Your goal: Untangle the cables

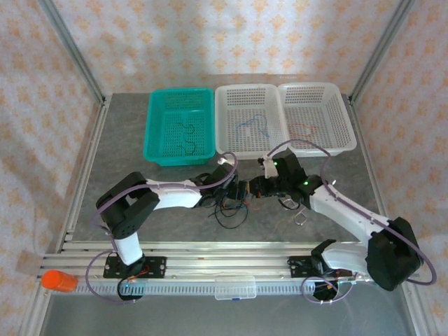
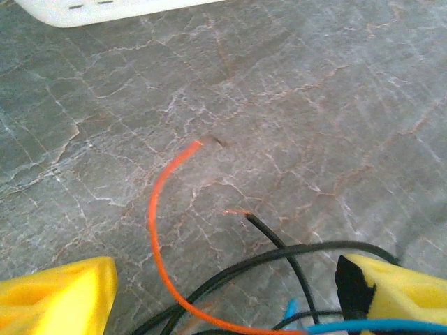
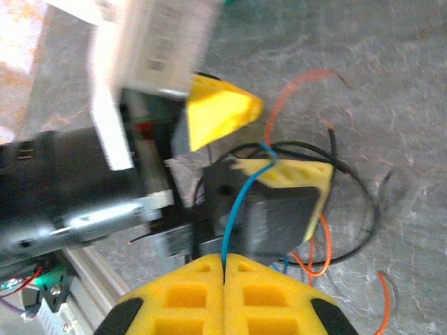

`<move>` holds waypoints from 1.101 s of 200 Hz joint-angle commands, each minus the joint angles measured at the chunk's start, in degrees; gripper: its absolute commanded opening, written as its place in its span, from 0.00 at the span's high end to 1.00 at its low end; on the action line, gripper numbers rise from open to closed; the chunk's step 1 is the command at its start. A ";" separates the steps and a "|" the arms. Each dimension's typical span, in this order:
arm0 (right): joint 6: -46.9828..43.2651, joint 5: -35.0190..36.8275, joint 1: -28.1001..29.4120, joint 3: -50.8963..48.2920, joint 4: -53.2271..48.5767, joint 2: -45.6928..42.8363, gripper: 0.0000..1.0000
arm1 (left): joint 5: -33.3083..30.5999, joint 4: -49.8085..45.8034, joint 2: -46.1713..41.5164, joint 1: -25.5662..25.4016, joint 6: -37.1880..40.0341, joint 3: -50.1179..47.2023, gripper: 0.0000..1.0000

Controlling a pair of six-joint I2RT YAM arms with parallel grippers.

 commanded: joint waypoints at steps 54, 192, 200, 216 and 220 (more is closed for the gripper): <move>-9.53 -0.57 -2.64 13.60 -15.95 -5.37 1.00 | -3.06 -2.41 1.36 0.60 -1.99 0.03 0.17; -8.26 12.49 -4.02 30.31 -19.91 -8.44 1.00 | -3.01 -1.46 1.01 0.56 -3.20 -3.04 0.18; -7.78 11.89 -4.02 30.54 -19.38 -8.37 1.00 | -3.09 -1.34 0.86 0.53 -3.26 -3.29 0.18; -6.87 10.79 -4.02 30.33 -18.32 -7.92 1.00 | -3.42 -0.53 -0.34 0.49 -3.35 -4.05 0.18; -6.57 10.68 -4.02 30.17 -18.10 -7.77 1.00 | -3.80 -0.50 -0.89 0.51 -3.36 -4.13 0.18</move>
